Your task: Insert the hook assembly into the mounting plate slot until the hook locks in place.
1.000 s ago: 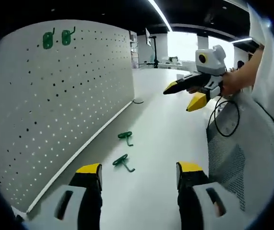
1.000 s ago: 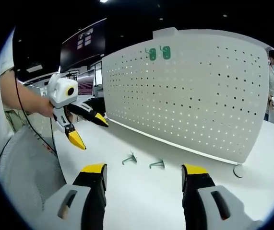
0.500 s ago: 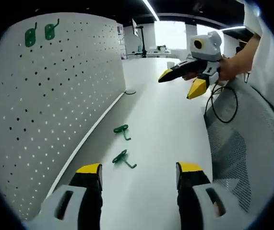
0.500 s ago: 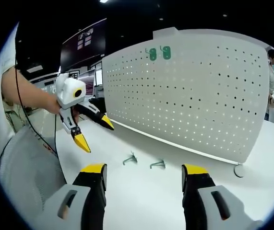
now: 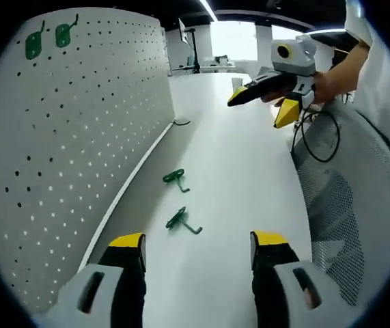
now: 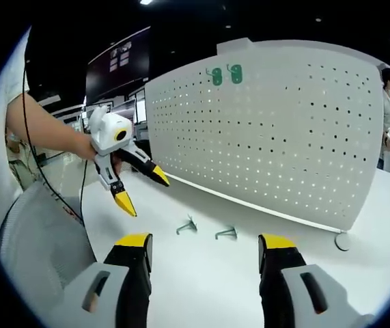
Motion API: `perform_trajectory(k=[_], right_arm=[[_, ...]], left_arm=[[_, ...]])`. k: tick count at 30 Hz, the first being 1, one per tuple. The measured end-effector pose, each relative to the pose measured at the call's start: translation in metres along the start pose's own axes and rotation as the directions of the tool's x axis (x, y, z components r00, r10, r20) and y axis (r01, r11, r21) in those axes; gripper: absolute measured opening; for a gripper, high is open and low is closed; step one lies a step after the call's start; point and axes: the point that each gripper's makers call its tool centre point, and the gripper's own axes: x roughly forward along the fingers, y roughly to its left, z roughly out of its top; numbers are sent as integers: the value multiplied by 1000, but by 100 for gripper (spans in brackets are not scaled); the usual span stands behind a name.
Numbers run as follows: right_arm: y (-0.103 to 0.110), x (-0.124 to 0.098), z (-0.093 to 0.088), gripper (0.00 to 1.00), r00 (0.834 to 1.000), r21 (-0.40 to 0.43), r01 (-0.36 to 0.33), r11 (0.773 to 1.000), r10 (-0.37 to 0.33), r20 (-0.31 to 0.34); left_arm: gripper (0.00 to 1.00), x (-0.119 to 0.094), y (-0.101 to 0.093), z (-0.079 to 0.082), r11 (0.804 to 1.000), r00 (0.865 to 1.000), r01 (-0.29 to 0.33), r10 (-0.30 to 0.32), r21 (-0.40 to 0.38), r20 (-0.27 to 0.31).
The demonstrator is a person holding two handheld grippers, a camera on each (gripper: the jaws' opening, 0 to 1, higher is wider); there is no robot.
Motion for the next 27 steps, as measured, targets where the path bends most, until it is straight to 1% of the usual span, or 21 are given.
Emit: perform_trajectory(k=[3,8,11,12,16,20,25,27], right_arm=[[0,0,0,61,1000,-1,-1,1000,1,0],[0,-1,0,61,1000,2,1,1000,-1,-2],[-1,-1,0,61,1000,4,2,1000,-2,-2],[-1,-1,-1,61,1000,6,2,1000,-2,-2],[-2,-1,-1,61,1000,12,4,1000,-4,0],[-2,0,-1,60,1000,15,2,1000,-2,1],[-2,0,-2,60,1000,24,0,1000,0,-1],[-2,0,-2,60,1000,23,0,1000,0,-1]], left_arm=[[63,2,3,1,1000,1000,12,-12,9,-6],[63,6,7,0,999,999,31,-30,41,-33],[62,10,8,-2,996,997,51,-47,71,-57],[63,10,9,-2,995,997,49,-44,82,-59],[62,13,10,-2,995,997,61,-56,80,-61],[62,18,9,-9,989,992,90,-79,115,-101],[62,23,12,-15,986,986,112,-95,127,-136],[61,25,12,-17,980,982,129,-104,152,-157]])
